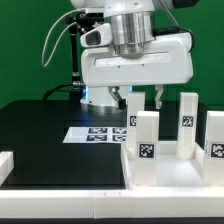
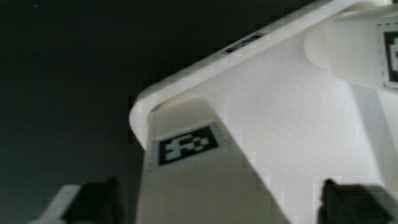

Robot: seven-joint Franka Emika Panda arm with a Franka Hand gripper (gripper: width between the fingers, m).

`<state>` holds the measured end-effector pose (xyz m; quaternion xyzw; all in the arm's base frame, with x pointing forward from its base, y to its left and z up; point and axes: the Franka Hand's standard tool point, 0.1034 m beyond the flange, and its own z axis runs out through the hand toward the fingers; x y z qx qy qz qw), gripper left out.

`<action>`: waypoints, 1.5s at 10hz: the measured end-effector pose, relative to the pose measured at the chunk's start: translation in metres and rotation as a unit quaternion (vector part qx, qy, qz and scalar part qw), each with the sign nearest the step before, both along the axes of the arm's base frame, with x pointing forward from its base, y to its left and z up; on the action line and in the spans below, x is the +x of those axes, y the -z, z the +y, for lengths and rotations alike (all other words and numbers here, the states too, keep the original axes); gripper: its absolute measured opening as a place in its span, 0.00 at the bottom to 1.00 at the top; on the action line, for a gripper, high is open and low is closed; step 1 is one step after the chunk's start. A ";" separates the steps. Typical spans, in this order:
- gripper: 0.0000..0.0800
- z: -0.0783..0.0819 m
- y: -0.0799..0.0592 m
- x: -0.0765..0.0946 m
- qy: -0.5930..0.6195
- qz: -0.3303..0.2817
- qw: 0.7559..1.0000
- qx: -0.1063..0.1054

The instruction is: Assemble desk

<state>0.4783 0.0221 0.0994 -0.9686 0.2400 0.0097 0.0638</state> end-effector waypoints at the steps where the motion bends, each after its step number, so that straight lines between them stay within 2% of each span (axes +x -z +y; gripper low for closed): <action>1: 0.49 -0.001 0.000 0.000 0.012 0.002 1.000 0.000; 2: 0.37 -0.004 0.002 -0.002 0.049 0.008 0.999 -0.001; 4: 0.37 -0.004 0.002 -0.002 0.119 0.018 0.993 0.000; 5: 0.37 -0.005 0.002 -0.003 0.215 0.034 0.976 0.002; 7: 0.37 -0.004 0.000 -0.004 0.391 0.069 0.918 0.014; 8: 0.37 -0.002 0.000 -0.002 0.478 0.080 0.874 0.023; 9: 0.37 -0.001 -0.001 0.000 0.541 0.082 0.836 0.029; 11: 0.37 0.003 0.002 -0.001 0.622 0.085 0.778 0.029; 12: 0.37 0.004 0.002 -0.002 0.631 0.089 0.770 0.027; 13: 0.37 0.004 0.002 -0.003 0.621 0.088 0.779 0.027; 15: 0.69 0.002 0.000 0.000 0.510 0.070 0.857 0.030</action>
Offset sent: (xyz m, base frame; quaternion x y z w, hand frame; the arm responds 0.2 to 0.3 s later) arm 0.0000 0.0000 0.0000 0.0000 0.0000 0.1296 0.9916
